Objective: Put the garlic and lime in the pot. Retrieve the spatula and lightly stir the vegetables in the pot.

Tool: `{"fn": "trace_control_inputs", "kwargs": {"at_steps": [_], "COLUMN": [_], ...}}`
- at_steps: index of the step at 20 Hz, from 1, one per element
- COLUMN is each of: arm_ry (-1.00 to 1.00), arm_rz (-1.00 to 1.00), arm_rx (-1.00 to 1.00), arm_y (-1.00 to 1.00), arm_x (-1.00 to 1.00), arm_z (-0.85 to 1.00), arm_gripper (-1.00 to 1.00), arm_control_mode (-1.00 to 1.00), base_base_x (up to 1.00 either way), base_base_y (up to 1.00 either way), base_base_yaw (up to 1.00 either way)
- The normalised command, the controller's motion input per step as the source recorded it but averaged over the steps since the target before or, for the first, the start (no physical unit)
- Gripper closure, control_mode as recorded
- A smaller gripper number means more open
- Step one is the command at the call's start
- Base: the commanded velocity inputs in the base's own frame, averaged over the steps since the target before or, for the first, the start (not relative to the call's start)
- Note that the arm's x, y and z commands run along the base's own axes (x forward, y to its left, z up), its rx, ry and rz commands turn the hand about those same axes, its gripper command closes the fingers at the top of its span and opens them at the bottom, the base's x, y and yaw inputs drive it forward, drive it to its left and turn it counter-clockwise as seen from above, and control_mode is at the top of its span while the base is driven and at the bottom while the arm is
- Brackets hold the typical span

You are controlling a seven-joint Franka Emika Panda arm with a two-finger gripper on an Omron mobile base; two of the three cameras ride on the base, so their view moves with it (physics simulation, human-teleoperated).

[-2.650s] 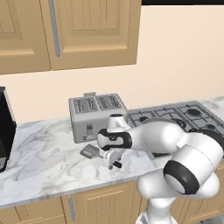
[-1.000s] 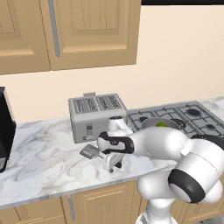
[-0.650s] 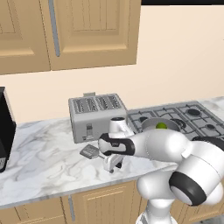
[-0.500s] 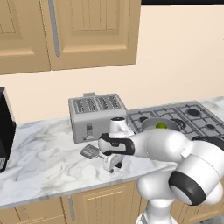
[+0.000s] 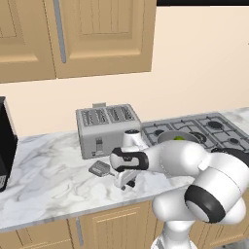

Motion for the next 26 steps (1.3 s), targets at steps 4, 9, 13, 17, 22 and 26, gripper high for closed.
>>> {"fn": "trace_control_inputs", "kwargs": {"at_steps": [4,9,13,17,22,26], "arm_ry": [-0.04,-0.03,0.0,0.0,0.0,0.0], "arm_rz": [-0.05,-0.03,-0.01,-0.01,-0.01,-0.01], "arm_rx": [0.0,0.0,0.0,0.0,0.0,0.0], "arm_y": [0.0,0.02,0.0,0.0,0.0,0.02], "arm_x": [0.0,-0.01,0.0,0.0,0.0,0.0], "arm_z": [-0.23,-0.04,0.0,0.0,-0.01,0.0], "arm_gripper": [-1.0,-1.0,-1.0,-1.0,1.0,1.0], "arm_control_mode": [-1.0,-1.0,-1.0,-1.0,-1.0,-1.0], "base_base_x": [0.0,0.0,0.0,0.0,0.0,0.0], "base_base_y": [0.0,0.0,0.0,0.0,0.0,0.0], "base_base_yaw": [0.0,0.0,0.0,0.0,0.0,0.0]}}
